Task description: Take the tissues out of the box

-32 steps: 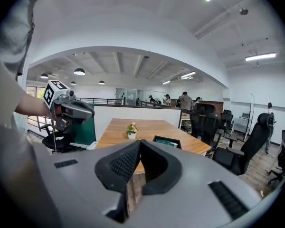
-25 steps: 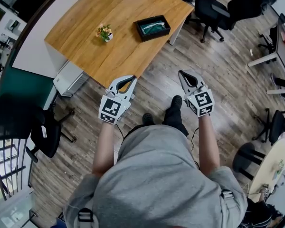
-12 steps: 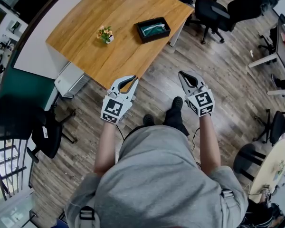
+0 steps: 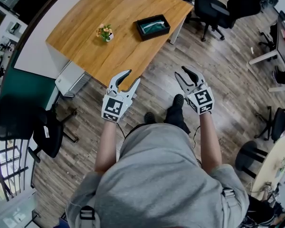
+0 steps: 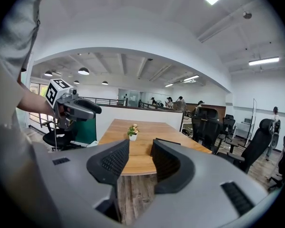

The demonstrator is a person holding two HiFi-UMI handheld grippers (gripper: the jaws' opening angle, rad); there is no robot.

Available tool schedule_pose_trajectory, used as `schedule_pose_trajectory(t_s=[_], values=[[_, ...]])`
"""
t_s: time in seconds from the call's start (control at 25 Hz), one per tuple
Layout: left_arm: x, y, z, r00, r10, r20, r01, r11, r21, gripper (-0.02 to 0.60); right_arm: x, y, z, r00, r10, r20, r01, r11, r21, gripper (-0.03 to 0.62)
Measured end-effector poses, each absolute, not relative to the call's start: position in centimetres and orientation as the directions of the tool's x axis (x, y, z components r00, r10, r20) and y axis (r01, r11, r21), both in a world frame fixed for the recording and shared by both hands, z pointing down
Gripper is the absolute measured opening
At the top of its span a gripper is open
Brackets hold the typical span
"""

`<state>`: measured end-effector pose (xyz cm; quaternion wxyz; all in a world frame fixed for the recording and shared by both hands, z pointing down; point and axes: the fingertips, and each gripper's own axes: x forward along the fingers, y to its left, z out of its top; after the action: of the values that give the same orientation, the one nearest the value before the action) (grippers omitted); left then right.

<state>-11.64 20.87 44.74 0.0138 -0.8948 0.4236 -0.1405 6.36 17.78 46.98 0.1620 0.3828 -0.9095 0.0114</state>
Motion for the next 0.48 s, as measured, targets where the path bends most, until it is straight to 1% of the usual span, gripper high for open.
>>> schedule_pose_trajectory(t_s=[0.08,0.2,0.32,0.48], values=[[-11.87,20.90,44.66,0.594,-0.769,0.236,-0.761,-0.632,-0.146,0.178,6.24,18.00,47.33,-0.652,-0.688,0.319,-0.693,0.712,0.119,0.205],[-12.09,21.01,44.83,0.591,-0.770,0.241,-0.763,-0.631,-0.142,0.195,6.07,18.28,47.80,-0.651,-0.682,0.334,-0.684,0.717,0.133,0.260],[-12.23,21.01,44.93,0.583,-0.776,0.240,-0.768,-0.623,-0.148,0.219,6.17,18.39,47.94,-0.647,-0.684,0.337,-0.687,0.715,0.132,0.285],[-12.06,21.14,45.40,0.589,-0.771,0.245,-0.764,-0.629,-0.145,0.235,6.12,18.73,47.92,-0.647,-0.683,0.338,-0.688,0.714,0.127,0.288]])
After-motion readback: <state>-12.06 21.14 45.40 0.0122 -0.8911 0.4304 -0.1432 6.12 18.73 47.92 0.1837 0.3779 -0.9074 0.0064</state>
